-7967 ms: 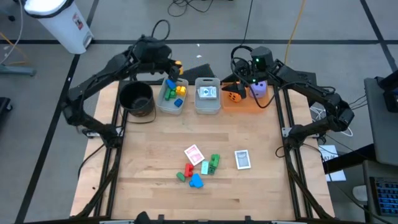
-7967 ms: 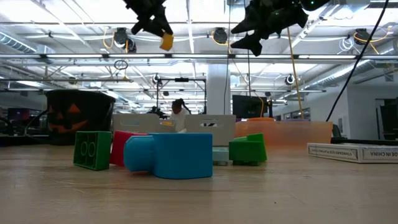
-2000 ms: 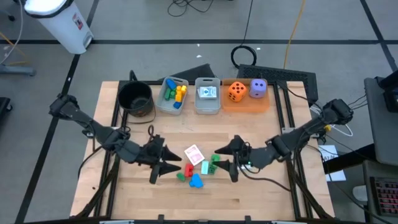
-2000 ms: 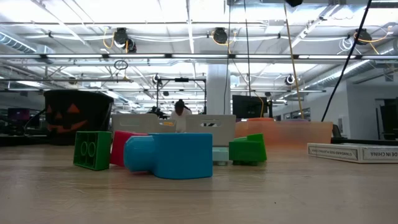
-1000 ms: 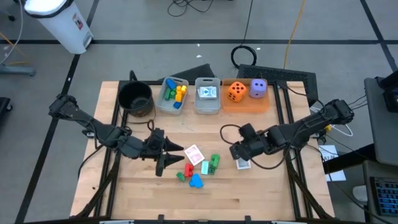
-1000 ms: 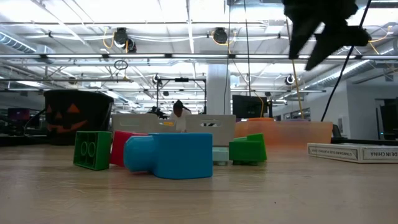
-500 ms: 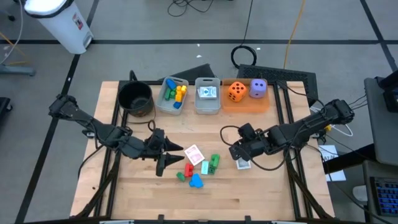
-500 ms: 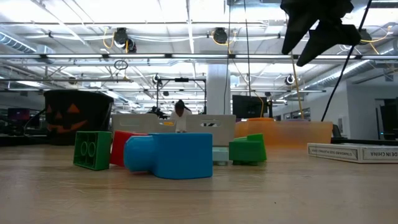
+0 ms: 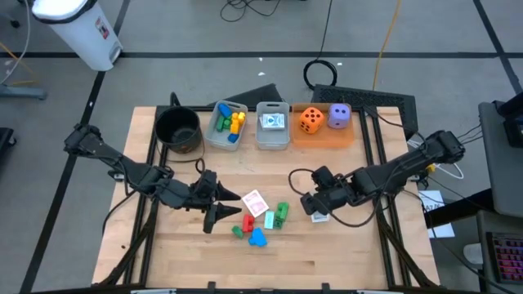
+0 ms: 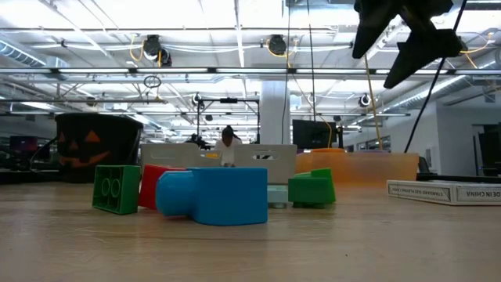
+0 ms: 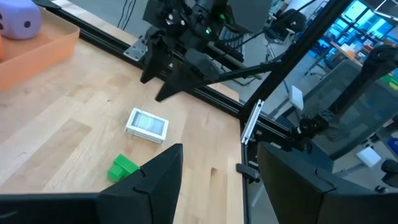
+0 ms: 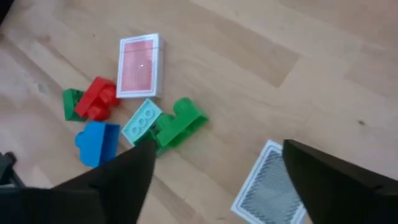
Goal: Pick & Place Toys
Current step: Put the black deck of cards into the right gray bin
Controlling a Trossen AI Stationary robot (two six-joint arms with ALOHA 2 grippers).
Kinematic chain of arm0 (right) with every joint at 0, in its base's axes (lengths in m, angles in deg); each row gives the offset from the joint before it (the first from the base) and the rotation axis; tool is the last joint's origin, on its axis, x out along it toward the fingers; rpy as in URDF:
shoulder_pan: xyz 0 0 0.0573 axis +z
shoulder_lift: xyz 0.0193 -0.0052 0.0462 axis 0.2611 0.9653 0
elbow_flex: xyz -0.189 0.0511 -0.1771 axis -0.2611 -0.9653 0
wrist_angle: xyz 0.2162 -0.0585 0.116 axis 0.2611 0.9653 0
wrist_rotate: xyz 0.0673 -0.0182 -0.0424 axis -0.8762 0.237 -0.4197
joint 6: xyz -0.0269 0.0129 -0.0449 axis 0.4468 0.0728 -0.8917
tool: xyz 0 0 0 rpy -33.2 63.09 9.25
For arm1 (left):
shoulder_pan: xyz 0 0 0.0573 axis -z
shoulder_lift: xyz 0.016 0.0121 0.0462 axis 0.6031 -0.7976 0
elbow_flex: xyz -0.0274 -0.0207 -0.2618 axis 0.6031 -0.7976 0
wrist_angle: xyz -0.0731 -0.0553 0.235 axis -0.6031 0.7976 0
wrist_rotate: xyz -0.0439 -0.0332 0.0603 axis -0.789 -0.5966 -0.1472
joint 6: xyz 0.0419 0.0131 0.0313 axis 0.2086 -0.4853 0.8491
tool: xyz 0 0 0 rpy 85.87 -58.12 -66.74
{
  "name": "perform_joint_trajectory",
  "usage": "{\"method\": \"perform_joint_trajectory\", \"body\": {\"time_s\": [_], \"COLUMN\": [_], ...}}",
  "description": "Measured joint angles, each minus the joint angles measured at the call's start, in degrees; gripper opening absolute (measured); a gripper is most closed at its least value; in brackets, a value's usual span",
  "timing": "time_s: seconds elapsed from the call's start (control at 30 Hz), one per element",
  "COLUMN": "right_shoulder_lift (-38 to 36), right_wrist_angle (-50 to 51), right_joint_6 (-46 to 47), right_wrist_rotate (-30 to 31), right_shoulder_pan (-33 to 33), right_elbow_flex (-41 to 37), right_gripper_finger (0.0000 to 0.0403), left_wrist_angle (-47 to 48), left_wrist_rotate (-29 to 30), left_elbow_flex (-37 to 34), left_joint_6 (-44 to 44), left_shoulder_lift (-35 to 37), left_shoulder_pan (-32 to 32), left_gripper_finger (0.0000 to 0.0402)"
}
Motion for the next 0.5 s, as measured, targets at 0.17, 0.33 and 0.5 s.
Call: {"method": "perform_joint_trajectory", "body": {"time_s": [0.17,0.33,0.5], "right_shoulder_lift": [2.15,4.58,5.67], "right_wrist_angle": [-1.71,-3.75,-3.59], "right_joint_6": [1.95,4.39,11.39], "right_wrist_rotate": [0.23,-2.28,-4.27], "right_shoulder_pan": [2.77,5.0,6.53], "right_elbow_flex": [-0.03,-1.81,-5.25], "right_gripper_finger": [0.0395,0.0391,0.0398], "left_wrist_angle": [0.07,0.87,2.76], "left_wrist_rotate": [0.02,0.02,0.02], "left_elbow_flex": [0.0,0.0,0.0], "left_joint_6": [0.04,0.13,-0.42], "left_shoulder_lift": [0.0,0.0,0.0], "left_shoulder_pan": [0.0,0.0,0.0], "left_gripper_finger": [0.0216,0.0216,0.0216]}}
